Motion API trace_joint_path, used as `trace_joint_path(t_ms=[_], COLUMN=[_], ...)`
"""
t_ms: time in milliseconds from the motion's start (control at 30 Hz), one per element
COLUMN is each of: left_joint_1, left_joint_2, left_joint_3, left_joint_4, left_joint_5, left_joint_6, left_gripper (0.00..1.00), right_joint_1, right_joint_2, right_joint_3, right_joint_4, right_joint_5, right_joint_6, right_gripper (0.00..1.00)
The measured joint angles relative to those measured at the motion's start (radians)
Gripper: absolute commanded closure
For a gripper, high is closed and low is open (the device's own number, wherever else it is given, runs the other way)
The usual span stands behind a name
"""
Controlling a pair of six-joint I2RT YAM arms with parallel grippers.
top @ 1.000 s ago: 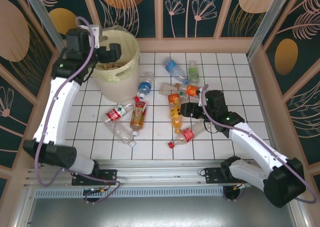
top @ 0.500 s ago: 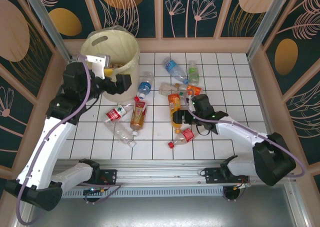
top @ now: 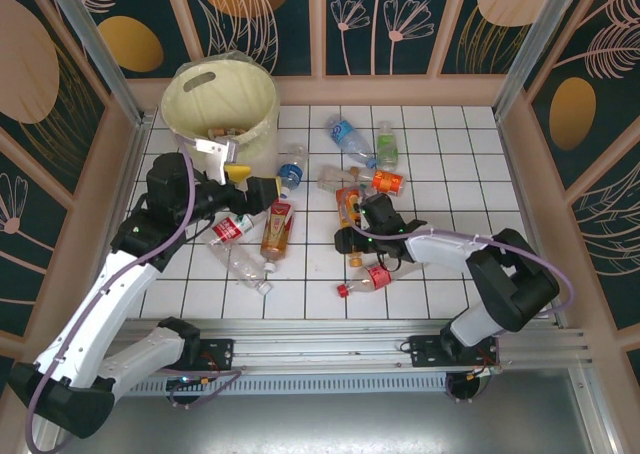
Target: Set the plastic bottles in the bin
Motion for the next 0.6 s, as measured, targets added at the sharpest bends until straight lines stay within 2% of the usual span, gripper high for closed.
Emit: trace_joint_path(t_ms=[233,400,600], left_joint_1=[-0.014,-0.034,-0.100], left_joint_2=[-0.034,-0.036,-0.023], left_joint_3=[-0.086,-0.150,-0.214], left_joint_4=[0.085,0.145,0.293], left_joint_5=[0.027,0.037,0.048], left_joint_6=[-0.054,-0.106,-0.193], left_gripper=[0.01,0.01,0.02], right_joint_1=[0.019,0.019,0.023], right_joint_2=[0.031,0.018,-0.110], right_joint_3=[0.023,0.023,0.022], right_joint_4=[0.019,0.020,0.050], right_joint_5=[0.026,0.033,-0.013], right_joint_6=[0.002,-0.001,-0.002], right_gripper=[0.37,0.38,0.38])
